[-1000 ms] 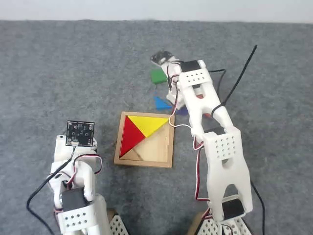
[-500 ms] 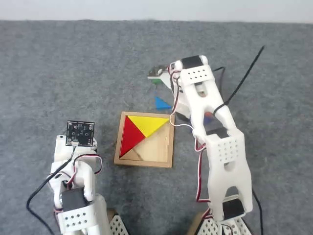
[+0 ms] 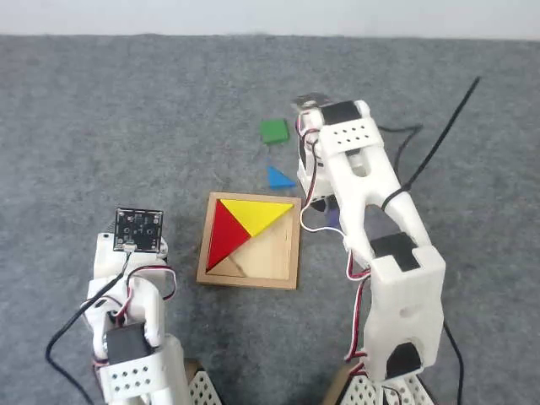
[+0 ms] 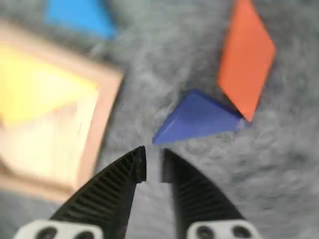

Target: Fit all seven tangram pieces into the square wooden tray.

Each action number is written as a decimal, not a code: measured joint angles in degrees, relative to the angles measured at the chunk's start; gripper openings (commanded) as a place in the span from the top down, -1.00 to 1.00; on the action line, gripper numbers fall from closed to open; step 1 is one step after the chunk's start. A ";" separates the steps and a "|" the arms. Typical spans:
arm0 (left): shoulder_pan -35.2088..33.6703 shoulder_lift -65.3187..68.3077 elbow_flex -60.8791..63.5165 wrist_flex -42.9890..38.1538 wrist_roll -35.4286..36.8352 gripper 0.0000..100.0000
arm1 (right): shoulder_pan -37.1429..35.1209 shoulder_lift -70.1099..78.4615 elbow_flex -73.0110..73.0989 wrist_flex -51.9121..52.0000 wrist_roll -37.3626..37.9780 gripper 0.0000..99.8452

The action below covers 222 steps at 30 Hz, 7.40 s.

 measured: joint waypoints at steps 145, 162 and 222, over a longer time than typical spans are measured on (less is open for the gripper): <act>0.00 0.00 0.00 0.00 0.00 0.97 | 7.30 42.46 -55.82 9.32 12.40 0.97; 0.00 0.00 0.00 0.00 0.00 0.97 | 2.64 17.85 -17.23 9.41 29.36 0.97; 0.00 0.00 0.00 0.00 0.00 0.97 | 7.82 18.02 -14.95 -0.62 -16.44 0.49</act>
